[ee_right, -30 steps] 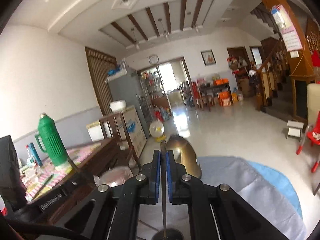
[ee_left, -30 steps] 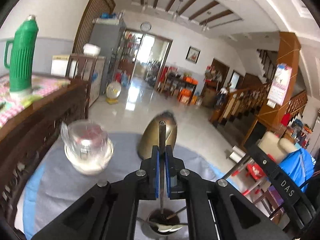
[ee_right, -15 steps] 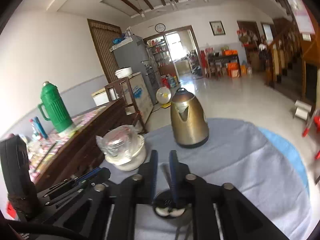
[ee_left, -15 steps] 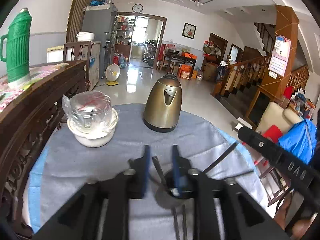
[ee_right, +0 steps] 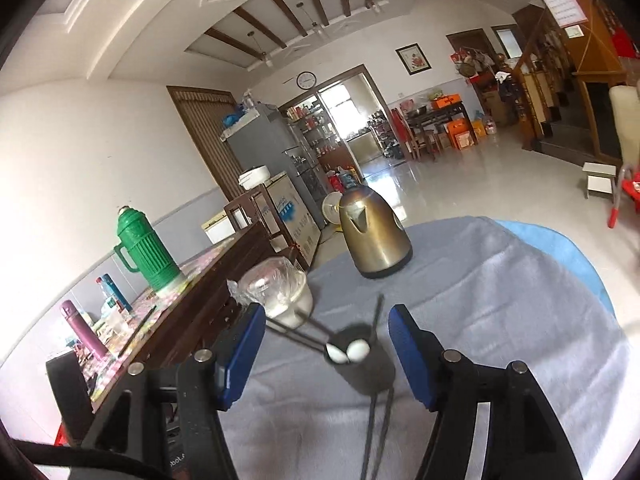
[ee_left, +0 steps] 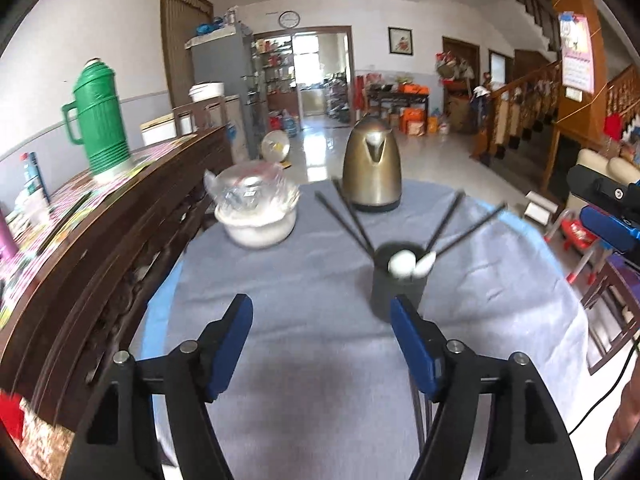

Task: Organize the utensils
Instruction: 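Withdraw both open tools from the holder cup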

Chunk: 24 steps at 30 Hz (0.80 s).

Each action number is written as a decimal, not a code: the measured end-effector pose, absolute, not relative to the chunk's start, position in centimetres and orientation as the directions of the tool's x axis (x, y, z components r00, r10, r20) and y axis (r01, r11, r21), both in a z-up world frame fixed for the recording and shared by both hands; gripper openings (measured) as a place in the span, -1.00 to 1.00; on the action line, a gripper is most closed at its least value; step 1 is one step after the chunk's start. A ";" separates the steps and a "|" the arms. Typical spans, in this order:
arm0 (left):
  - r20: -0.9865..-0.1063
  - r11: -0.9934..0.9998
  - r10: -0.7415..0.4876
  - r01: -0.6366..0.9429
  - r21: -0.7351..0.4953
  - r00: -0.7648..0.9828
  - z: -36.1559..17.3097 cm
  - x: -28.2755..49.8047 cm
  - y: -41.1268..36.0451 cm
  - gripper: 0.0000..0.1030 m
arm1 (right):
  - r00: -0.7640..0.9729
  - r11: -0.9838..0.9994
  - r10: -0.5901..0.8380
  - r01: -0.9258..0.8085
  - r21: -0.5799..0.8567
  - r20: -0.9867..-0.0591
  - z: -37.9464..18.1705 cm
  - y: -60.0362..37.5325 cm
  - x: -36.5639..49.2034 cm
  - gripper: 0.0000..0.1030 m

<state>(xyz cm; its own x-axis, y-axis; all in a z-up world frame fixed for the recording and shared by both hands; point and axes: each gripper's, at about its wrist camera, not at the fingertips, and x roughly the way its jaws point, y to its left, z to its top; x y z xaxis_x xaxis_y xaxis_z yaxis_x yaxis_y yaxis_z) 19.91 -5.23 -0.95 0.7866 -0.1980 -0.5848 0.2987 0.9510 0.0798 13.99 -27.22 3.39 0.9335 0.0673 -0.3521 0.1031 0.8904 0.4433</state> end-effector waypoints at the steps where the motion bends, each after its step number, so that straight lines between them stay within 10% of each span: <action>1: -0.585 0.951 -0.179 0.291 0.103 0.791 -1.1 19.1 -5.4 0.40 | 0.931 0.891 0.067 0.106 0.441 -0.360 3.0 -27.1 13.4 0.32; 24: -0.495 0.950 -0.107 0.236 0.206 0.862 0.5 9.4 -5.0 0.47 | 0.922 0.851 0.075 0.139 0.506 -0.379 0.4 -27.1 4.8 0.32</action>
